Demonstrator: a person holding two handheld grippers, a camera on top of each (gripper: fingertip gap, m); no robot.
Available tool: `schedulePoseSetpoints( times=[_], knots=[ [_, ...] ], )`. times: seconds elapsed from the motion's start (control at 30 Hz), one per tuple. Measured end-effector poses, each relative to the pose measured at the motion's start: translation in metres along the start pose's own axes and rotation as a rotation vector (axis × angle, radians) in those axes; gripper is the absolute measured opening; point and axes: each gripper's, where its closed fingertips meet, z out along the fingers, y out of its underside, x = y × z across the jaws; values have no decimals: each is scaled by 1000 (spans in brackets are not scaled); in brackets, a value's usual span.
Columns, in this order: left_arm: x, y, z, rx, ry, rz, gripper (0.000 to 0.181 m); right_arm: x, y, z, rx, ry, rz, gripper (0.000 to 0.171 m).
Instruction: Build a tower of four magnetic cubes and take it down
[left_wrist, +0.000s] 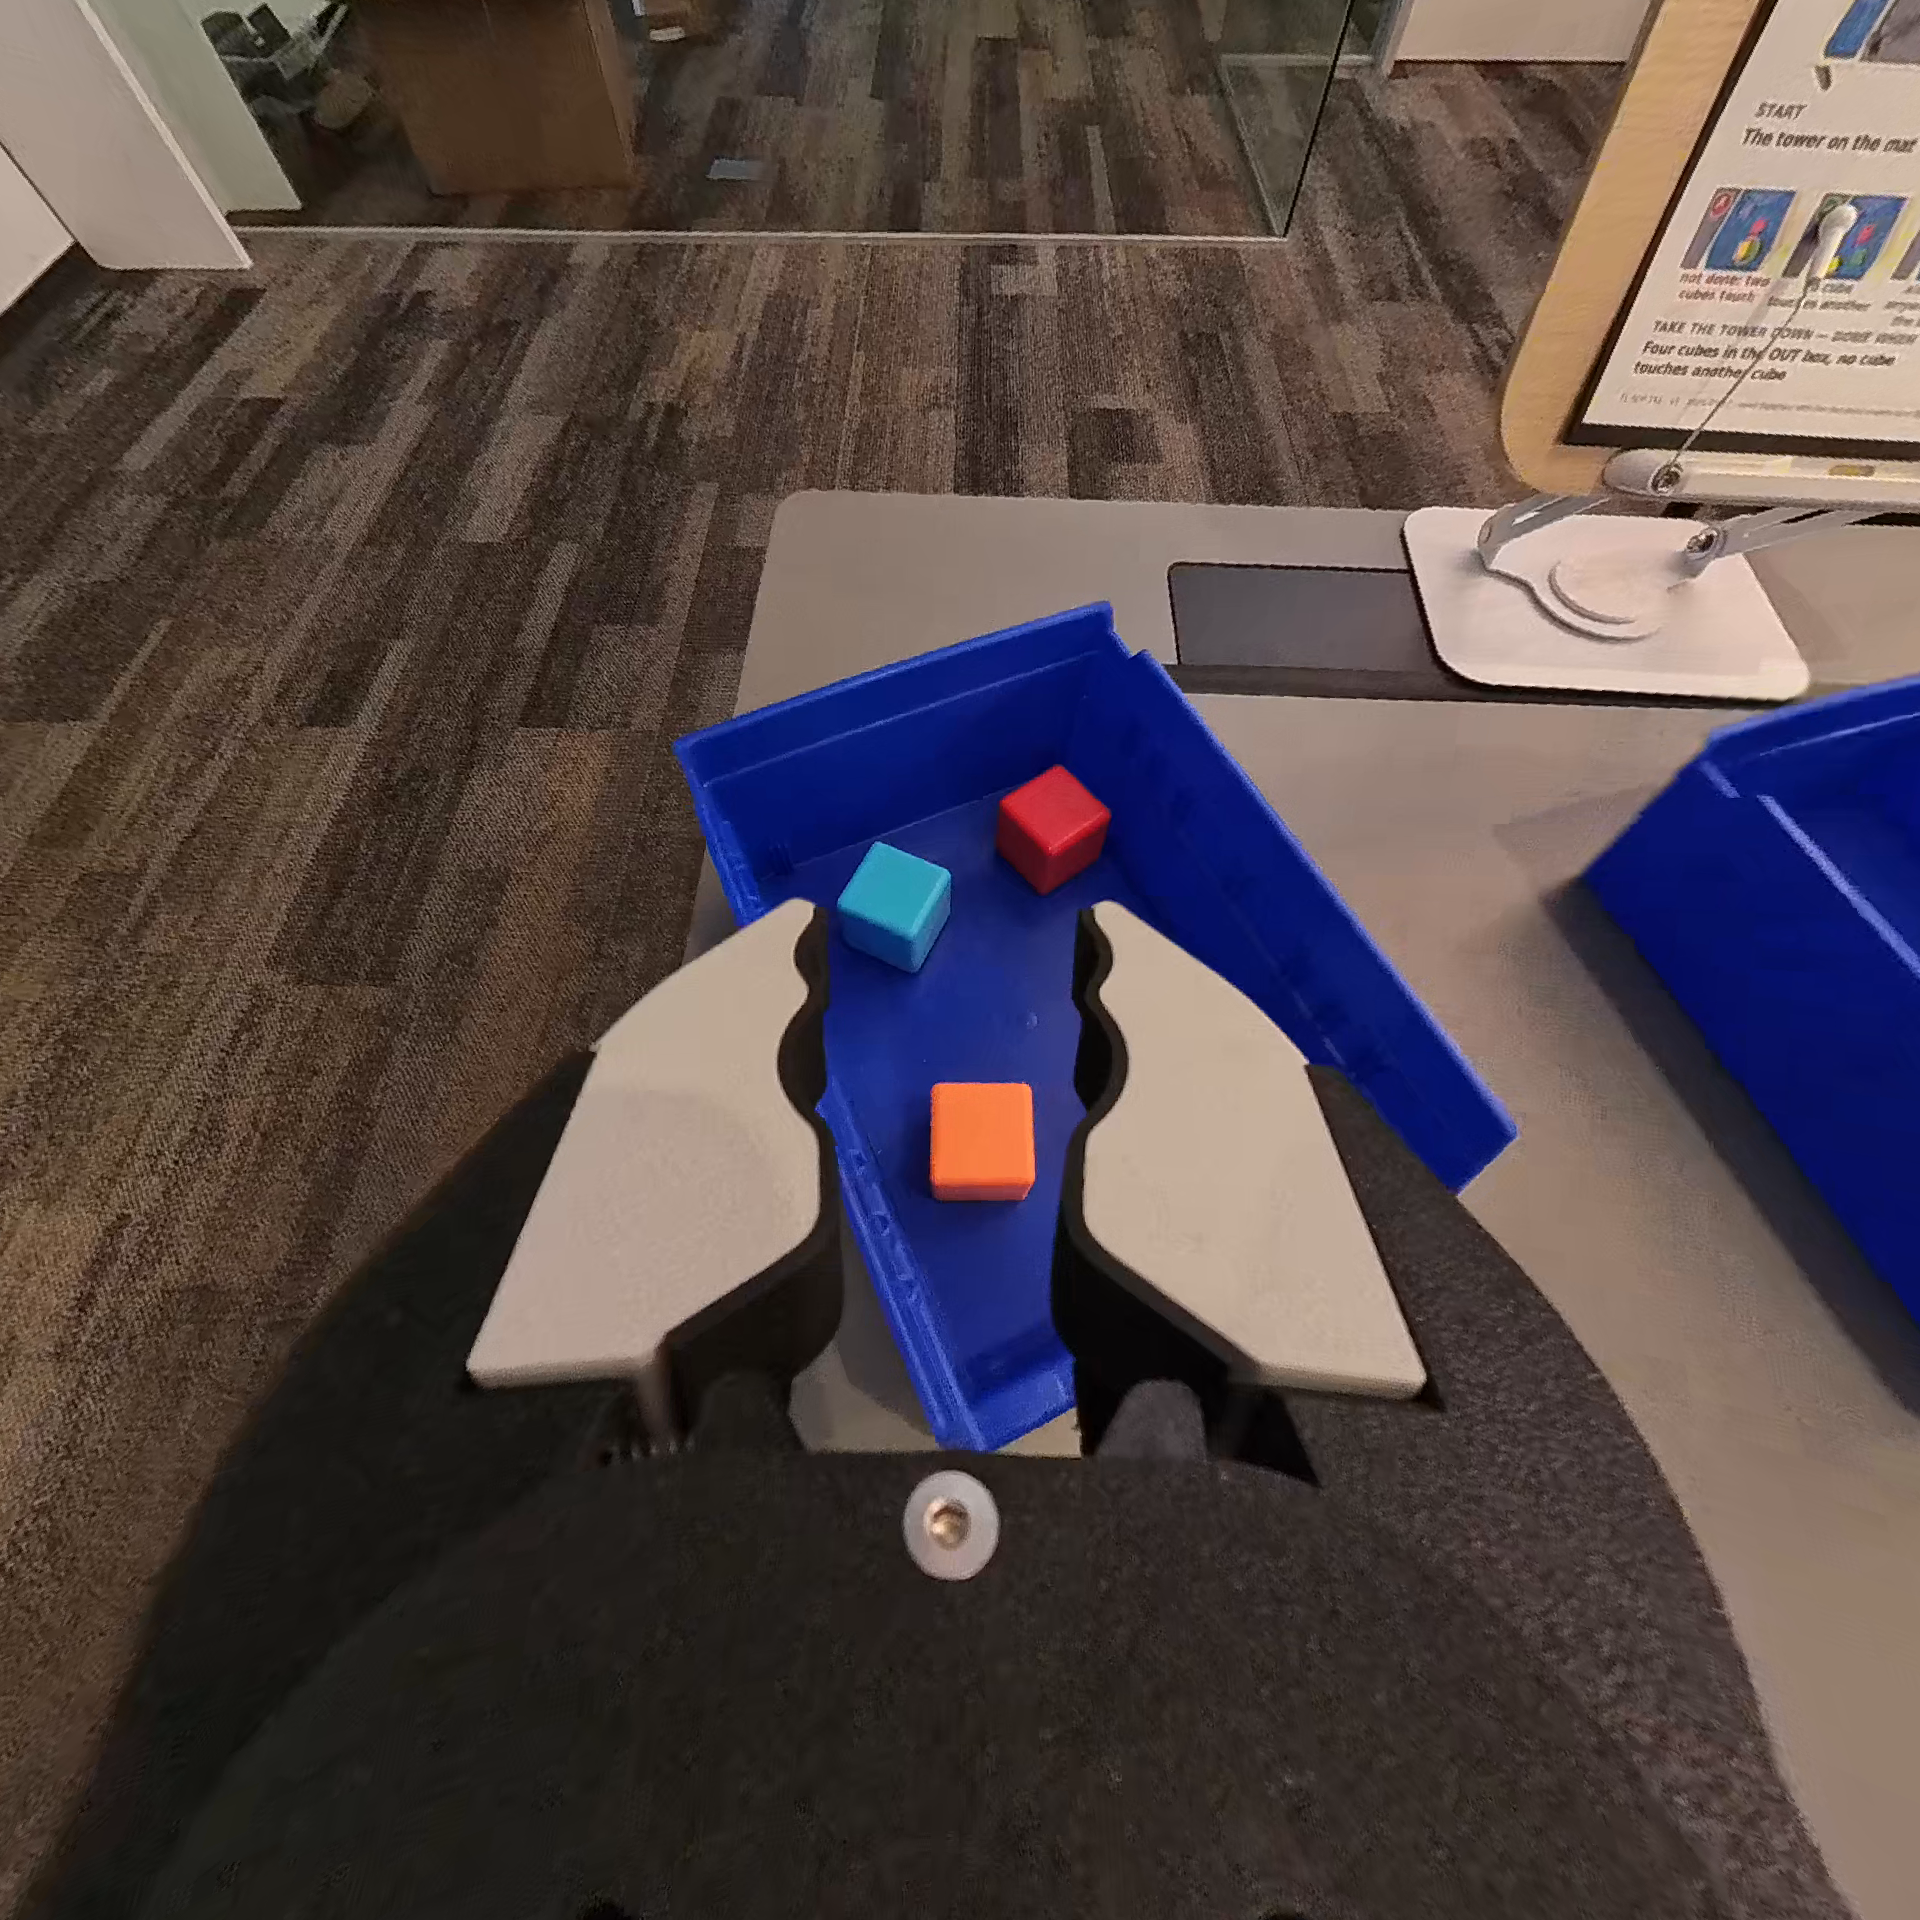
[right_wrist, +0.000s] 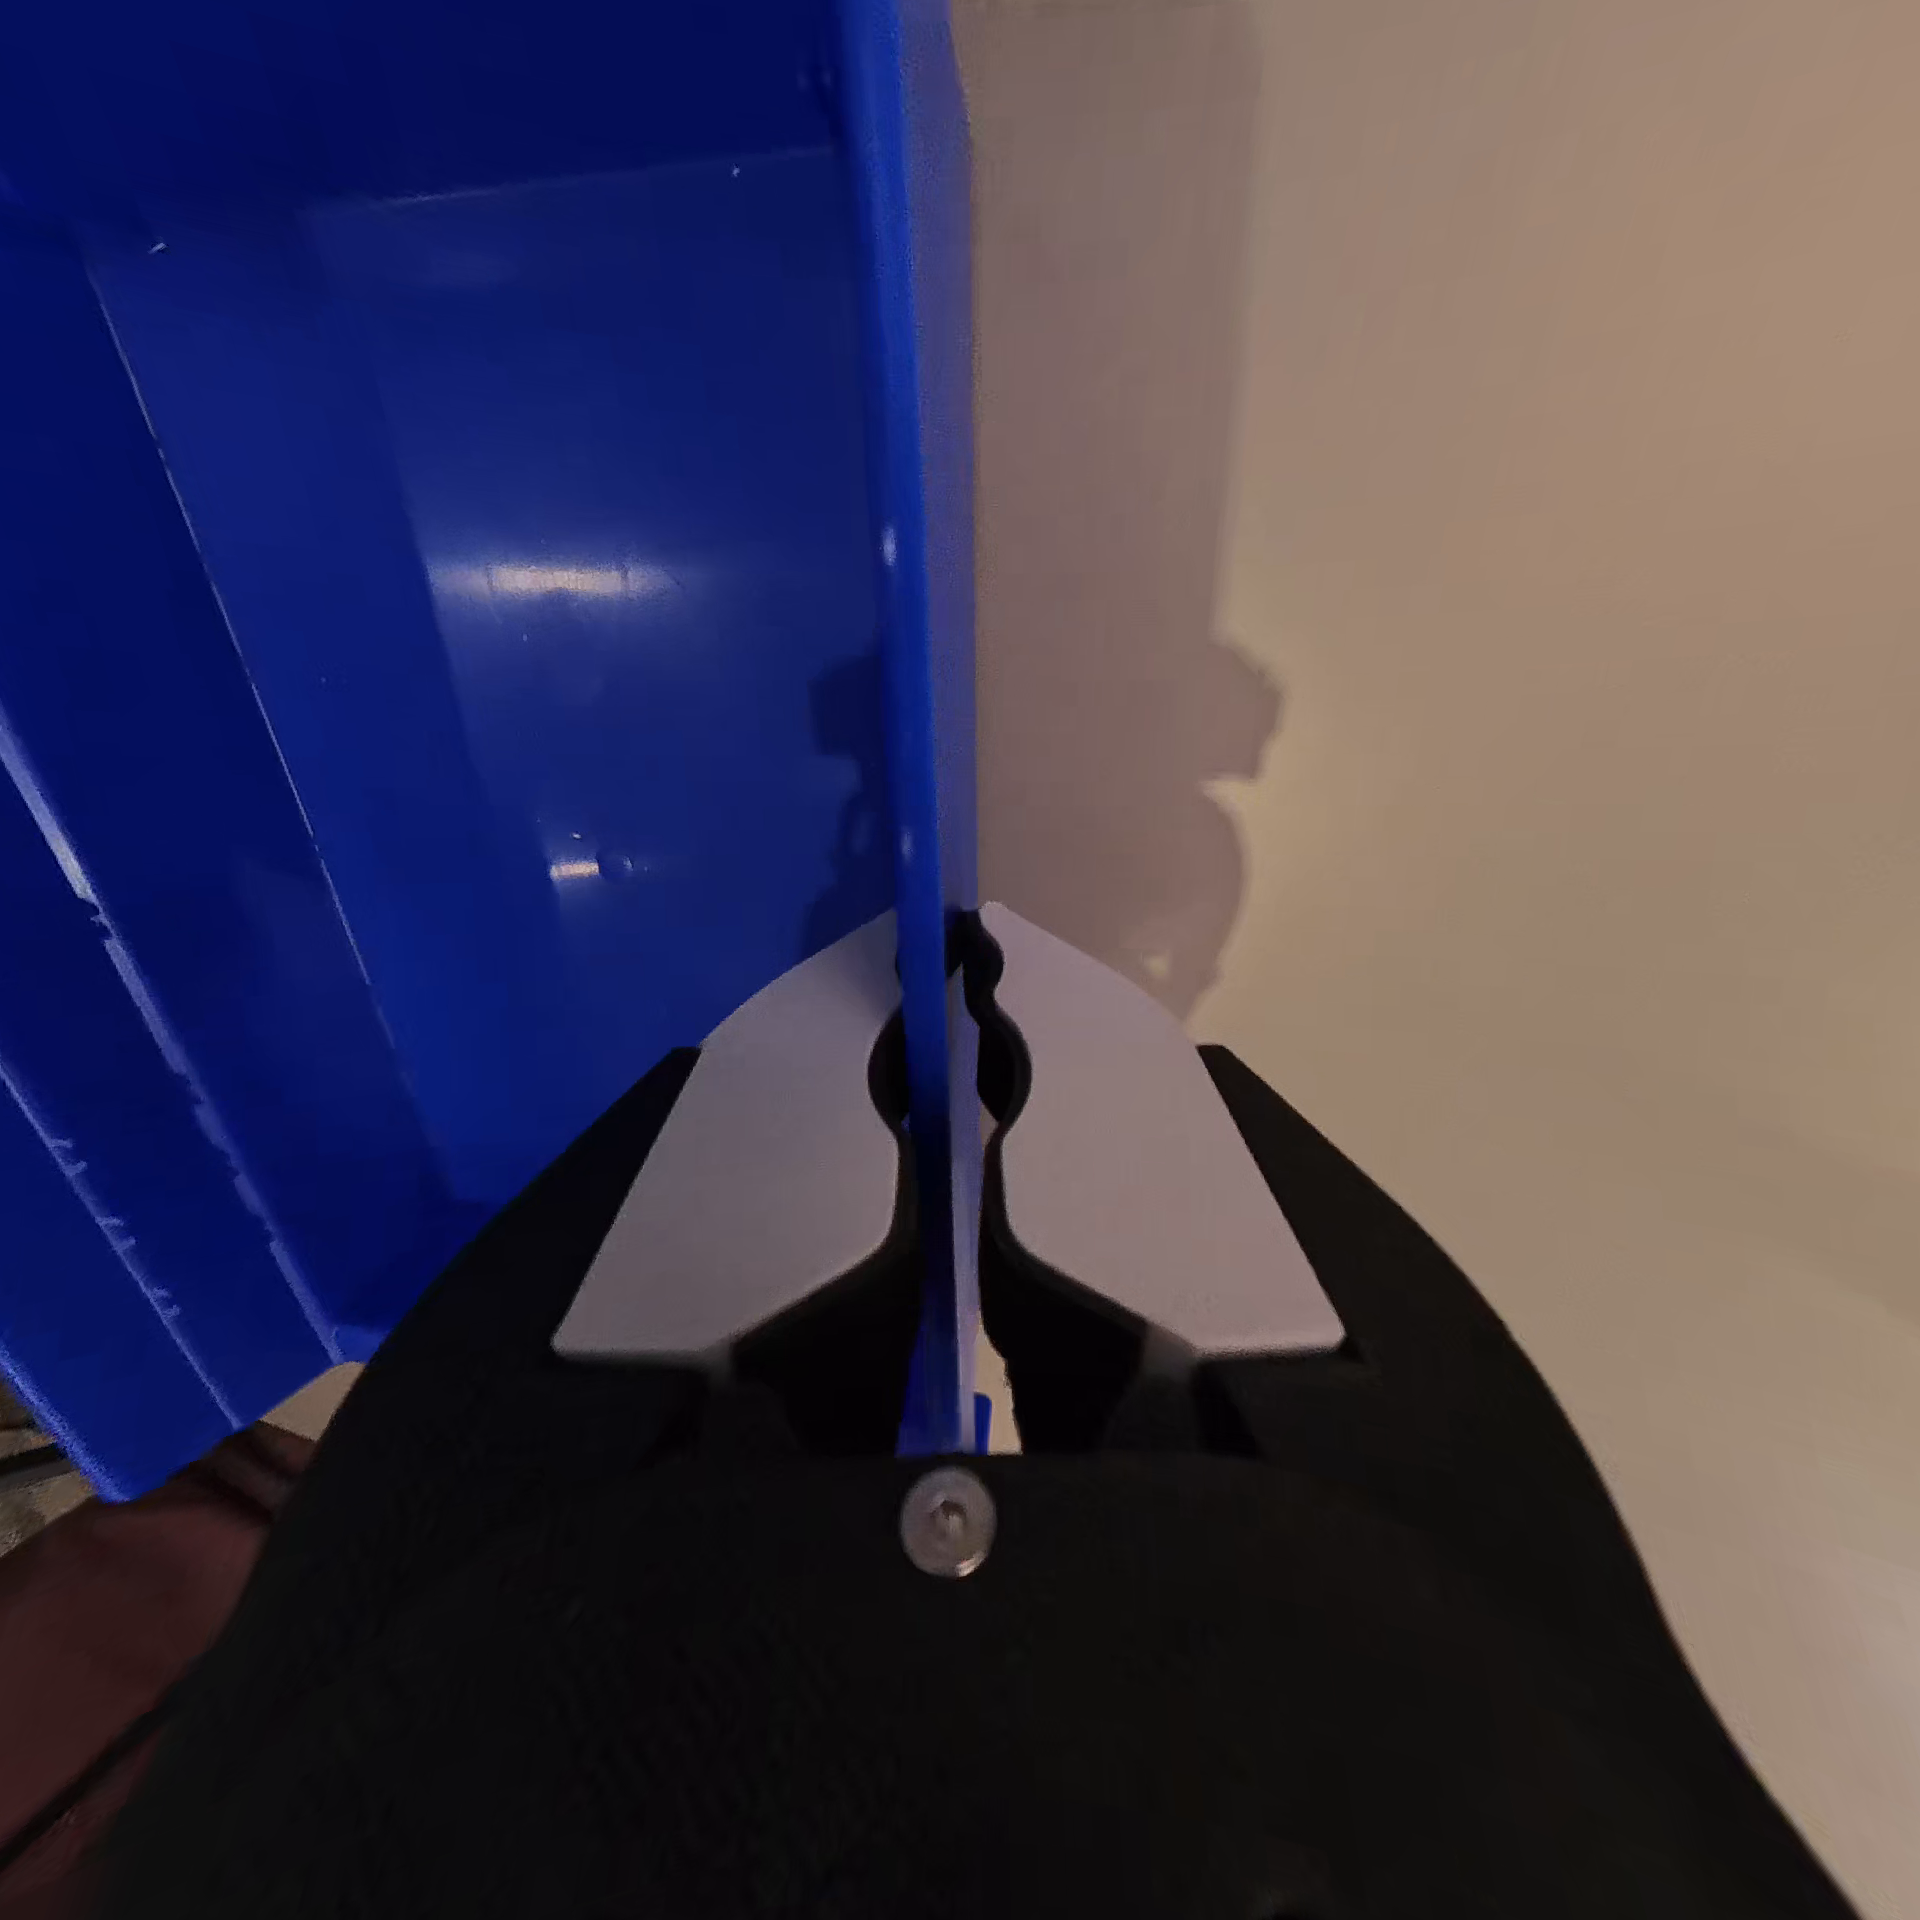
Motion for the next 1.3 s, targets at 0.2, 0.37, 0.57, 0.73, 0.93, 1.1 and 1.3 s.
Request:
schedulePoseSetpoints(
  times=[0.2,0.37,0.57,0.73,0.93,1.1,1.3],
  knots=[
    [13,-4,6,-14,-17,47,45,108,40,-27,17,32,138,6],
    [26,-6,14,-42,-41,99,45,173,68,-43,49,37,215,6],
    [46,-9,26,-57,-47,161,46,216,86,-54,61,32,289,7],
    [34,-3,29,-89,-101,177,54,226,91,-58,111,21,320,10],
    [-18,26,32,-180,-159,18,62,243,77,-100,412,170,327,41],
    [-44,54,56,-279,-142,-107,59,248,65,-172,781,151,442,41],
    [-58,95,94,-468,-170,-122,56,226,60,-216,969,220,339,39]
  ],
)
